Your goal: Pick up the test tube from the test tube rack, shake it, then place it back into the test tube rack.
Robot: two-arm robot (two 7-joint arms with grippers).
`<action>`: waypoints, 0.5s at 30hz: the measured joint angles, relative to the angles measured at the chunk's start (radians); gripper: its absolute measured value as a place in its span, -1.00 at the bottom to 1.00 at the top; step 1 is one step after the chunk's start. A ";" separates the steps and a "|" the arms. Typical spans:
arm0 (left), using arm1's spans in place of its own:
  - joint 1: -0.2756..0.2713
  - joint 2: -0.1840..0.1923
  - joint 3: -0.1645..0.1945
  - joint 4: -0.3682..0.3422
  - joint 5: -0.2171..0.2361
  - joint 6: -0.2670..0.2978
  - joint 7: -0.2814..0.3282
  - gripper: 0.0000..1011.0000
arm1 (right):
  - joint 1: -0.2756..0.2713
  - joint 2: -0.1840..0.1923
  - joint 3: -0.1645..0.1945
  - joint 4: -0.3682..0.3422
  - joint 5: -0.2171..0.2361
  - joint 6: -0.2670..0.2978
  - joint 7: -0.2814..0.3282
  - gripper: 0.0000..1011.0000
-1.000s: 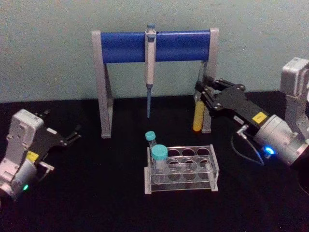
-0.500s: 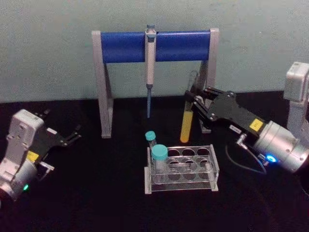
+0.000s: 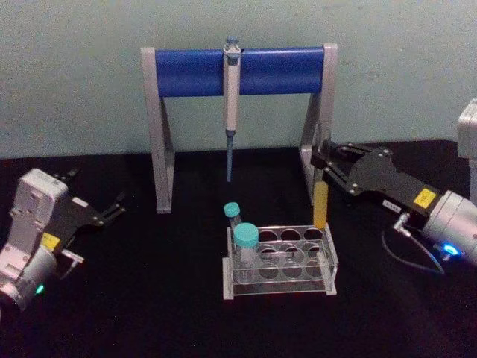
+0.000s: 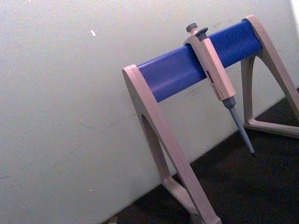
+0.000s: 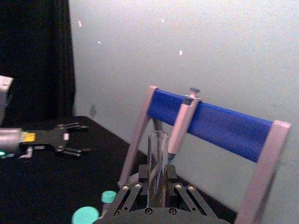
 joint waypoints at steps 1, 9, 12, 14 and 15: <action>0.000 0.000 0.000 0.000 0.000 0.000 0.000 0.98 | 0.001 -0.001 0.002 0.000 -0.004 0.000 -0.006 -0.55; 0.000 0.000 0.000 0.000 0.000 0.000 0.000 0.98 | 0.030 -0.053 -0.001 0.030 -0.043 -0.012 -0.050 -0.55; 0.000 0.000 0.000 0.000 0.000 0.000 0.000 0.98 | 0.039 -0.072 -0.004 0.045 -0.046 -0.017 -0.052 -0.55; 0.000 0.000 0.000 0.000 0.000 0.000 0.000 0.98 | 0.046 -0.090 -0.007 0.057 -0.043 -0.022 -0.050 -0.55; 0.000 0.000 0.000 0.000 0.000 0.000 0.000 0.98 | 0.050 -0.100 -0.010 0.063 -0.038 -0.024 -0.044 -0.55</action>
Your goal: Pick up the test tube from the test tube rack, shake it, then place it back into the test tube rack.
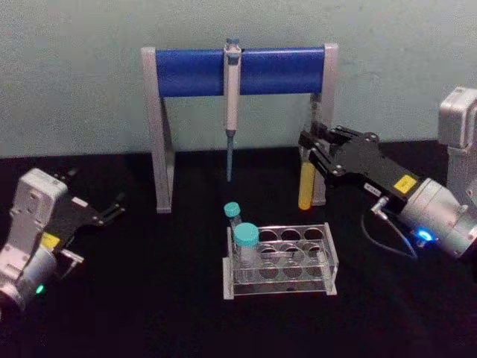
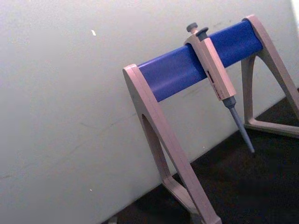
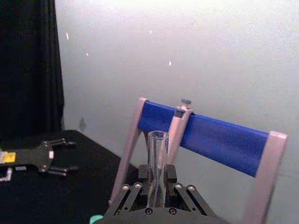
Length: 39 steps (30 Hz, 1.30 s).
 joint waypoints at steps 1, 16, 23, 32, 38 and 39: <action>0.000 0.000 0.000 0.000 0.000 0.000 0.000 0.98 | 0.001 -0.003 -0.001 0.003 0.003 -0.001 0.004 -0.55; 0.000 0.000 0.000 0.000 0.000 0.000 0.000 0.98 | 0.011 0.033 -0.044 -0.011 0.107 0.027 0.140 -0.55; 0.000 0.000 0.000 0.000 0.000 0.000 0.000 0.98 | -0.006 0.099 -0.050 -0.050 0.103 0.064 0.119 -0.55; 0.000 0.000 0.000 0.000 0.000 0.000 0.000 0.98 | -0.017 0.130 -0.028 -0.067 0.032 0.083 0.019 -0.55; 0.000 0.000 0.000 0.000 0.000 0.000 0.000 0.98 | -0.010 0.101 -0.015 -0.053 -0.002 0.079 -0.023 -0.55; 0.000 0.000 0.000 0.000 0.000 0.000 0.000 0.98 | -0.007 0.091 -0.013 -0.047 -0.007 0.075 -0.029 -0.55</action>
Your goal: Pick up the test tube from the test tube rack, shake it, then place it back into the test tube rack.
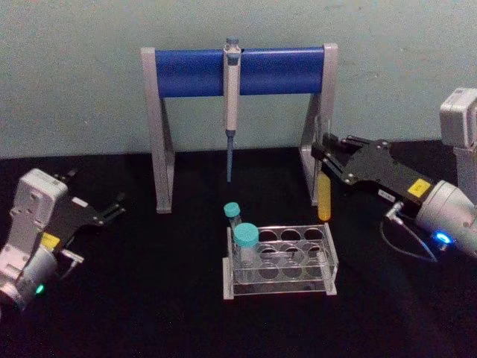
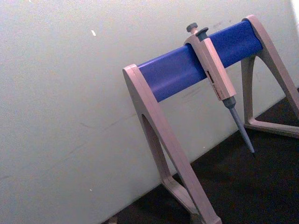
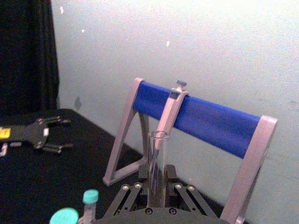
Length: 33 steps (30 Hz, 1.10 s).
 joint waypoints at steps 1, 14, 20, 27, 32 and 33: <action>0.000 0.000 0.000 0.000 0.000 0.000 0.000 0.98 | 0.002 -0.007 0.002 0.004 -0.002 -0.002 -0.003 -0.55; 0.000 0.000 0.000 0.000 0.000 0.000 0.000 0.98 | 0.025 -0.083 0.003 0.041 0.028 -0.026 0.039 -0.55; 0.000 0.000 0.000 0.000 0.000 0.000 0.000 0.98 | 0.028 -0.076 -0.007 0.041 0.092 -0.016 0.110 -0.55; 0.000 0.000 0.000 0.000 0.000 0.000 0.000 0.98 | 0.025 -0.034 -0.022 0.027 0.145 0.001 0.169 -0.55; 0.000 0.000 0.000 0.000 0.000 0.000 0.000 0.98 | 0.009 -0.004 -0.023 0.020 0.154 -0.009 0.171 -0.55; 0.000 0.000 0.000 0.000 0.000 0.000 0.000 0.98 | 0.008 -0.001 -0.024 0.020 0.155 -0.011 0.170 -0.55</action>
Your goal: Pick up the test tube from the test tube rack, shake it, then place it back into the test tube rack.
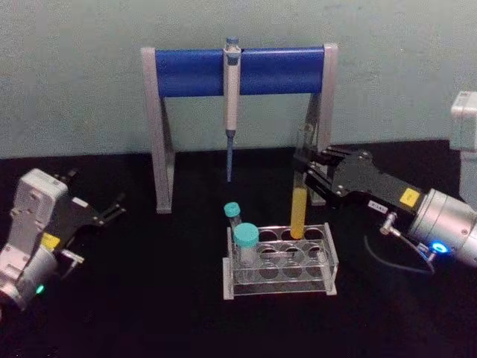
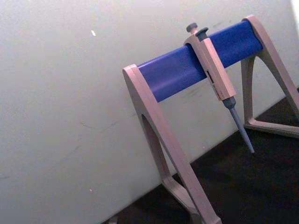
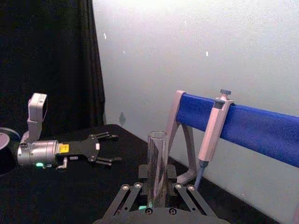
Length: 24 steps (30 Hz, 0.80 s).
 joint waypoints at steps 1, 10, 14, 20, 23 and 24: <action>0.000 0.000 0.000 0.000 0.000 0.000 0.000 0.98 | -0.001 0.002 0.000 0.000 0.001 -0.003 -0.001 -0.55; 0.000 0.000 0.000 0.000 0.000 0.000 0.000 0.98 | -0.001 0.003 -0.019 0.027 -0.002 -0.041 0.001 -0.55; 0.000 0.000 0.000 0.000 0.000 0.000 0.000 0.98 | 0.003 -0.006 -0.027 0.048 -0.015 -0.056 -0.007 -0.55; 0.000 0.000 0.000 0.000 0.000 0.000 0.000 0.98 | 0.010 -0.021 -0.034 0.075 -0.036 -0.067 -0.021 -0.55; 0.000 0.000 0.000 0.000 0.000 0.000 0.000 0.98 | 0.014 -0.030 -0.035 0.092 -0.045 -0.071 -0.025 -0.55; 0.000 0.000 0.000 0.000 0.000 0.000 0.000 0.98 | 0.016 -0.034 -0.035 0.098 -0.047 -0.073 -0.027 -0.55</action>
